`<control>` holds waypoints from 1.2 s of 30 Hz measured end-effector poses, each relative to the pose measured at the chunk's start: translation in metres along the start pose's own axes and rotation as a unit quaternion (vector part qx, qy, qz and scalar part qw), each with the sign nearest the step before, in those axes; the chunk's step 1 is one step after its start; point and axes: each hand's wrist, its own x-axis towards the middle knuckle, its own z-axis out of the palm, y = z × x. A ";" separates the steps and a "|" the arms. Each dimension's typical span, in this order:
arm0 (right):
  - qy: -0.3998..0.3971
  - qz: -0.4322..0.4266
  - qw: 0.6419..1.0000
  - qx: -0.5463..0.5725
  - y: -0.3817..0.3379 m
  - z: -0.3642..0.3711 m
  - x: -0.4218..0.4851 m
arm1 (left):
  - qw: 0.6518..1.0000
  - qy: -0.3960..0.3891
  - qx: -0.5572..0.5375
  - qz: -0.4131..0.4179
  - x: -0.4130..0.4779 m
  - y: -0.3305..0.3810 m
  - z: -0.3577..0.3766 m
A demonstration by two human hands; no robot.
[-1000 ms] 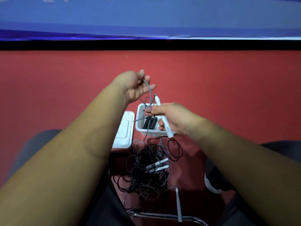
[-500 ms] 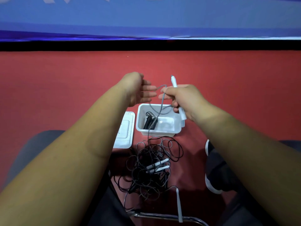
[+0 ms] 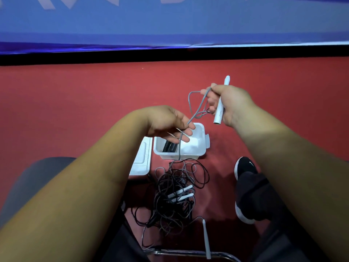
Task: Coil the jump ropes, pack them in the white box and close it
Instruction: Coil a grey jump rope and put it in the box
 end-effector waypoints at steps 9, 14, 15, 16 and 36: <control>-0.080 0.093 0.973 -0.197 0.026 0.011 -0.002 | 0.952 0.098 -0.271 0.101 -0.014 0.025 -0.015; -0.194 0.106 0.942 -0.253 0.044 0.018 -0.011 | 0.888 0.138 -0.419 0.128 -0.016 0.028 -0.031; -0.211 0.103 0.938 -0.257 0.044 0.020 -0.014 | 0.876 0.151 -0.438 0.132 -0.015 0.027 -0.035; -0.224 0.095 0.935 -0.259 0.045 0.021 -0.016 | 0.864 0.163 -0.457 0.135 -0.015 0.026 -0.039; -0.056 0.065 0.986 0.140 0.002 0.019 -0.022 | 0.997 -0.007 0.064 -0.040 0.004 -0.002 -0.003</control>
